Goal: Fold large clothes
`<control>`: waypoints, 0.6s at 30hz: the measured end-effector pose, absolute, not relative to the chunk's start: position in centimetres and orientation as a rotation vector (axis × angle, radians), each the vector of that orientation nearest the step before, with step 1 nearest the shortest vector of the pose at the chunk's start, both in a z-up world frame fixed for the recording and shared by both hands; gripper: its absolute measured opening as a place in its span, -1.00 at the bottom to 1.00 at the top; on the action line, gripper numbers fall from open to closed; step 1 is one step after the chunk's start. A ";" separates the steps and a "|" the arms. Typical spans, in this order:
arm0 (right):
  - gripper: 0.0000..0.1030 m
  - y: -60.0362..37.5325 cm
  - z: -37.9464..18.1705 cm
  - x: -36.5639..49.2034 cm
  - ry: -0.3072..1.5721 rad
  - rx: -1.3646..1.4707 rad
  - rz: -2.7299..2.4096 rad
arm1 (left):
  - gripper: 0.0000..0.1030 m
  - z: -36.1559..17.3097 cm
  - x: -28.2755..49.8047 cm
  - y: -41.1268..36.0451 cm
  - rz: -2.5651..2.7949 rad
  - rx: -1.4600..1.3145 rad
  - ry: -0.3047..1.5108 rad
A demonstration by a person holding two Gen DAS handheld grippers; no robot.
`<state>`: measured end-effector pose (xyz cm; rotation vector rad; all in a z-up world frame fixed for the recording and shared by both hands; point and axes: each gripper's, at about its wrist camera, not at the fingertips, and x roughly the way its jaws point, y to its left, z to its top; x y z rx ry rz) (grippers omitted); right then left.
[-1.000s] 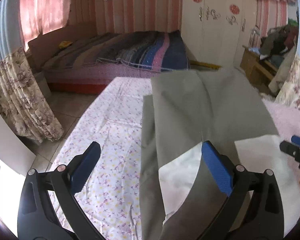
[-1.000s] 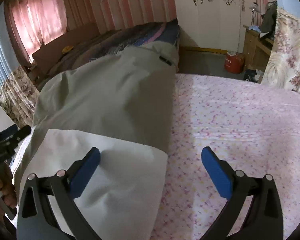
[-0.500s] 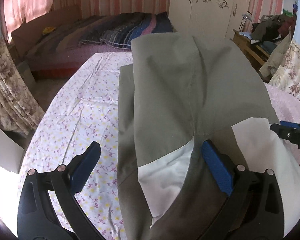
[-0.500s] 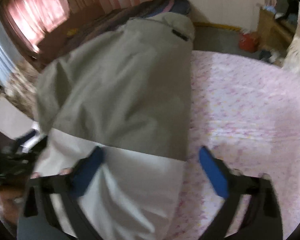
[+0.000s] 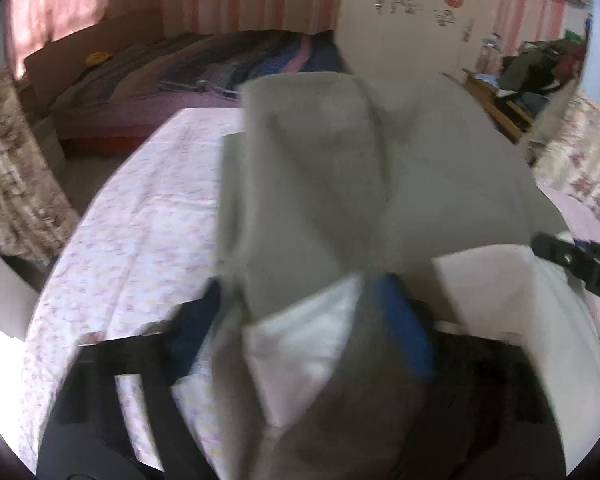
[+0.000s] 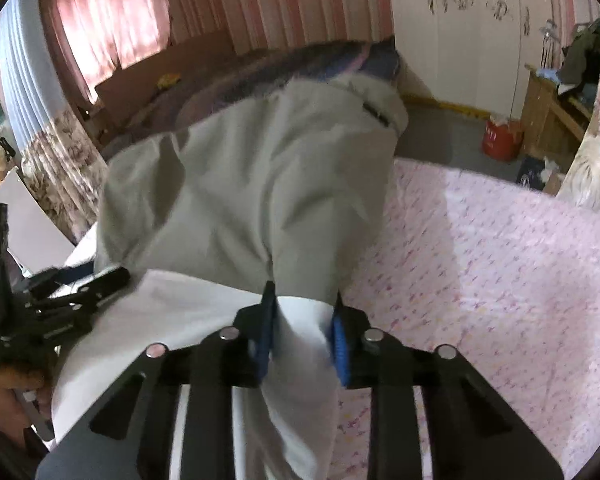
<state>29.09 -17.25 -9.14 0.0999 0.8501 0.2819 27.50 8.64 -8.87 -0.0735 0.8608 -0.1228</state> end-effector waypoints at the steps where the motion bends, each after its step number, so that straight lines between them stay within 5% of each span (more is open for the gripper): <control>1: -0.59 -17.4 -8.7 28.8 0.835 0.091 0.274 | -0.29 -8.5 27.4 7.7 -0.139 -0.064 0.866; 3: -0.61 -18.7 -7.6 28.1 0.807 0.087 0.265 | -0.59 -7.8 27.1 5.8 -0.146 -0.026 0.857; 6: -0.61 -21.5 -5.9 27.5 0.797 0.081 0.245 | -0.71 -7.0 26.9 3.2 -0.193 -0.076 0.860; 12: -0.60 -32.3 -4.9 27.2 0.844 0.045 0.118 | -0.74 -6.1 25.6 -7.8 -0.324 -0.085 0.872; 18: -0.45 -41.6 -9.7 26.0 0.918 0.105 0.057 | -0.64 -7.4 25.7 -17.6 -0.372 -0.001 0.837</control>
